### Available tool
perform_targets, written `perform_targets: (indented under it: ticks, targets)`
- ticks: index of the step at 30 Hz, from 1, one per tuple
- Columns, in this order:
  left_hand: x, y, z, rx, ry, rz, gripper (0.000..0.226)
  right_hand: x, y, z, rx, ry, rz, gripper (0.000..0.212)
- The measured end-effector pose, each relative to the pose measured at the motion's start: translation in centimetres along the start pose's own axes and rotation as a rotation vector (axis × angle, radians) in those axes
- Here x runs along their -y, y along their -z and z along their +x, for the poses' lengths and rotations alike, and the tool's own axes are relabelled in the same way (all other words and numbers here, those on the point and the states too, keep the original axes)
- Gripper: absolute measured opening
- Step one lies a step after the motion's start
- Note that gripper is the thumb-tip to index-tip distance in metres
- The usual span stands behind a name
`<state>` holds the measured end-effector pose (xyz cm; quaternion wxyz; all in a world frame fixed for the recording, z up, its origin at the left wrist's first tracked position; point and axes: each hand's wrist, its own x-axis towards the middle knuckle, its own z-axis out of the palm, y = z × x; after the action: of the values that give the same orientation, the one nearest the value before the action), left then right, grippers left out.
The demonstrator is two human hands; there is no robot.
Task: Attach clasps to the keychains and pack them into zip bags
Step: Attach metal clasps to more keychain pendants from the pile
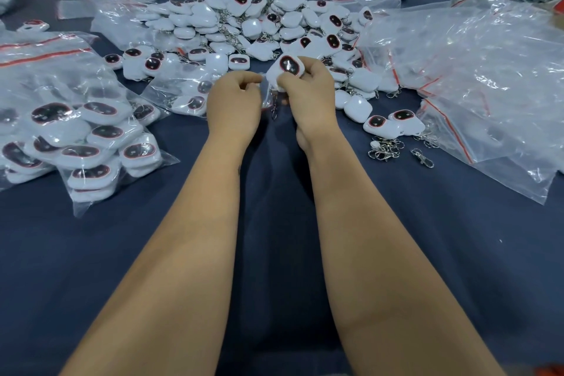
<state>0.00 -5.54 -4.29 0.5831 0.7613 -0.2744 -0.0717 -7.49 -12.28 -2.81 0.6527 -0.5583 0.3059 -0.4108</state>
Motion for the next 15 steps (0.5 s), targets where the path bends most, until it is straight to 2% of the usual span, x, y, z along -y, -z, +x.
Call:
perform_targets:
  ticks: [3, 6, 12, 15]
  targets:
    - [-0.52, -0.03, -0.26, -0.042, 0.022, -0.136, 0.03, -0.21, -0.08, -0.09, 0.089, -0.004, -0.019, 0.028]
    - [-0.92, -0.03, -0.65, -0.021, 0.044, -0.213, 0.028, -0.36, -0.14, -0.17, 0.133, -0.012, -0.114, 0.039]
    - [-0.86, -0.01, -0.75, 0.036, 0.052, -0.184, 0.022, -0.35, 0.05, -0.27, 0.18, -0.006, -0.152, 0.041]
    - [-0.94, 0.0, -0.86, 0.055, 0.054, -0.148, 0.029, -0.38, 0.05, -0.29, 0.204, -0.004, -0.129, 0.04]
